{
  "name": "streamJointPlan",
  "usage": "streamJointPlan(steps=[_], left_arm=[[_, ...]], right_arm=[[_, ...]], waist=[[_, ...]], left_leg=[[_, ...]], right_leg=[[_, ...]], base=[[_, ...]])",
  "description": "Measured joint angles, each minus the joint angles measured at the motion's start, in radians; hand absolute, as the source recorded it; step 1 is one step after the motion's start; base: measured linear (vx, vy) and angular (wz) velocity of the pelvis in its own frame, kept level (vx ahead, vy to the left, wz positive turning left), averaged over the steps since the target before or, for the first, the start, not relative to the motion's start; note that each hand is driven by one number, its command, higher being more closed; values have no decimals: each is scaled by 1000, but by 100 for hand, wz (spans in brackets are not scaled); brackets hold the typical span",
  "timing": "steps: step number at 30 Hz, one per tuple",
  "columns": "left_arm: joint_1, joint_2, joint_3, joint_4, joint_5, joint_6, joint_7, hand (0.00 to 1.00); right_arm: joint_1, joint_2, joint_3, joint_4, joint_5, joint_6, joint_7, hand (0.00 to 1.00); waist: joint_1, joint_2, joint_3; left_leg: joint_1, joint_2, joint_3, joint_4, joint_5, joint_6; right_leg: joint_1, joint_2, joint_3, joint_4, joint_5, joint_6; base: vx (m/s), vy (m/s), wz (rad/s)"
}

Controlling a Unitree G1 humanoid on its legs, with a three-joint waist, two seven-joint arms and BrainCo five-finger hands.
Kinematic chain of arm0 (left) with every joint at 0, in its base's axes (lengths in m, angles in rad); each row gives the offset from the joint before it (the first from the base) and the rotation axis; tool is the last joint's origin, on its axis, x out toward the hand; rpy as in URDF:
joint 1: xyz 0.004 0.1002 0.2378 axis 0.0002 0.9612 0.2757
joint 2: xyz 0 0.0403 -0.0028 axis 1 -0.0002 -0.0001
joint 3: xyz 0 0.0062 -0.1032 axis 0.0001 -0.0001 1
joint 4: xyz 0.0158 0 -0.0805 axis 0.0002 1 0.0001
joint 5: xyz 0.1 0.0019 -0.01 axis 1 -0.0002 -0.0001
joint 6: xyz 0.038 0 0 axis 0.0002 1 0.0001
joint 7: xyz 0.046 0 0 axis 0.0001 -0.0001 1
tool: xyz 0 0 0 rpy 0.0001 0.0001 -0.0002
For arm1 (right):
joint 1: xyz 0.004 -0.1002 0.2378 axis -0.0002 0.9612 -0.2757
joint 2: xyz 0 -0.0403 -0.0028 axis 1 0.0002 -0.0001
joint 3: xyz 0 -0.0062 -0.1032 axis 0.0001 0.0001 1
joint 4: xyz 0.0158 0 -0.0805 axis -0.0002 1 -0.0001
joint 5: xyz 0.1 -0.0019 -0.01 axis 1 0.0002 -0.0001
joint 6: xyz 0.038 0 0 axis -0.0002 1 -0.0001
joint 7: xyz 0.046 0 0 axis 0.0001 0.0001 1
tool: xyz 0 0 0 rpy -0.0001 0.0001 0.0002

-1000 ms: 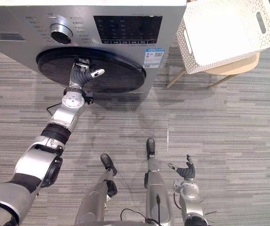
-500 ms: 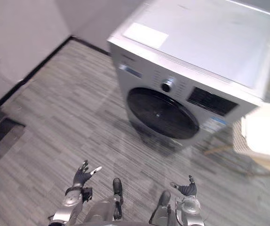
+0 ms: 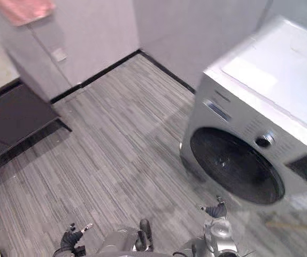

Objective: Pick up the laundry basket with both hands and put the clothes into the washing machine.

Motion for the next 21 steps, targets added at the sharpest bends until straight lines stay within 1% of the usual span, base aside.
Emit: streamJointPlan(steps=[1,2,3,4,5,6,7,8,9,10,11,12,13,14,15,16,17,18,19,20,21], left_arm=[[-13,-8,-7,0,-1,0,-1,0],[-22,-14,-7,0,-1,-1,-1,0],[-46,-21,-8,0,-1,-3,-1,0],[-59,-22,-11,0,-1,-7,-1,0],[-59,-21,-16,0,0,-11,-1,0],[-52,-18,-19,0,1,-13,-1,0],[-42,-23,-19,-1,1,-13,0,0],[-42,-33,-19,0,1,-12,0,0],[-35,-56,-19,-7,1,-13,0,0],[-26,-81,-6,-13,2,-11,-1,0],[-23,-87,-2,-14,2,-11,-1,0],[3,-107,3,-33,2,-10,-3,0],[9,-109,-1,-36,1,-9,-5,0],[-5,-112,-6,-58,1,-10,-11,0],[-11,-115,-6,-66,1,-12,-15,0],[-25,-126,-5,-70,5,-15,-23,0],[-31,-132,-6,-66,11,-14,-24,0],[-36,-140,-6,-67,19,-14,-24,0],[-40,-141,-13,-64,34,-13,-25,0],[-43,-141,-16,-58,40,-14,-25,0],[-48,-140,-16,-35,40,-14,-24,0]], right_arm=[[3,-9,0,-8,0,-1,0,0],[3,-14,1,-11,0,-3,0,0],[-1,-22,10,-10,0,-4,1,0],[-2,-22,11,-11,-1,-4,1,0],[2,-23,10,-10,-1,-4,1,0],[18,-20,13,-10,-1,-2,2,0],[40,-22,14,-11,-1,-2,8,0],[47,-27,13,-11,-1,0,13,0],[42,-30,15,-30,-2,2,21,0],[40,-23,17,-71,-8,0,22,0],[40,-20,19,-79,-11,-1,22,0],[40,-3,40,-102,-18,-5,22,0],[41,3,43,-104,-19,-7,22,0],[42,22,41,-105,-20,-7,22,0],[39,22,40,-105,-21,-7,21,0],[38,23,30,-105,-24,-7,21,0],[40,22,24,-102,-27,-7,21,0],[42,22,9,-93,-30,-5,20,0],[48,20,2,-78,-37,-3,20,0],[49,19,-4,-69,-42,-3,19,0],[45,8,-9,-39,-52,-3,20,0]], waist=[[-9,-1,1],[-22,1,3],[-39,3,23],[-49,-7,33],[-53,-11,35],[-50,-21,37],[-55,-34,20],[-53,-19,17],[-40,9,16],[-40,32,15],[-38,37,15],[-14,38,17],[-6,36,18],[7,12,20],[7,3,20],[6,1,19],[4,3,20],[4,4,20],[3,13,14],[3,22,9],[7,32,4]], left_leg=[[34,-12,-51,-12,-4,2],[44,-16,-83,-12,-8,3],[75,-23,-147,-14,-12,-2],[107,-32,-191,-21,-20,-19],[122,-34,-206,-27,-33,-39],[160,-45,-232,-28,-59,-64],[188,-40,-276,-16,-90,-85],[194,-26,-290,1,-99,-100],[135,13,-262,123,-99,-112],[38,63,-200,335,-72,-157],[19,77,-183,383,-58,-175],[-54,180,-91,595,-14,-182],[-67,212,-63,646,-15,-183],[-93,251,-3,670,-19,-185],[-106,256,18,651,-20,-183],[-123,272,67,548,-21,-181],[-123,272,75,485,-21,-181],[-121,270,84,390,-19,-184],[-111,258,86,250,-5,-196],[-105,251,85,185,14,-219],[-86,242,84,82,100,-203]], right_leg=[[-56,46,23,-70,1,2],[-83,68,44,-119,8,11],[-119,107,97,-237,35,34],[-131,131,150,-370,100,42],[-135,134,175,-416,133,40],[-143,124,216,-436,183,17],[-134,114,227,-382,278,-2],[-138,115,205,-343,260,-20],[-118,122,159,-333,223,-42],[-80,148,118,-348,199,-62],[-67,157,109,-354,193,-66],[12,204,87,-382,169,-102],[45,216,77,-396,163,-111],[113,216,56,-430,157,-121],[135,212,48,-451,157,-121],[181,206,19,-503,157,-121],[194,205,8,-517,157,-120],[210,205,-6,-532,158,-119],[223,205,-28,-549,158,-113],[227,207,-35,-555,158,-108],[229,222,-37,-566,159,-100]], base=[[403,-18,129],[523,-92,171],[546,-152,186],[455,-135,185],[458,-223,172],[501,-314,179],[603,-386,168],[525,-339,135],[479,-306,89],[470,-295,66],[456,-303,26],[360,-227,-8],[416,-257,3],[292,-183,22],[354,-229,44],[251,-157,39],[266,-128,46],[181,-25,44],[161,4,43],[136,49,31],[73,41,12]])
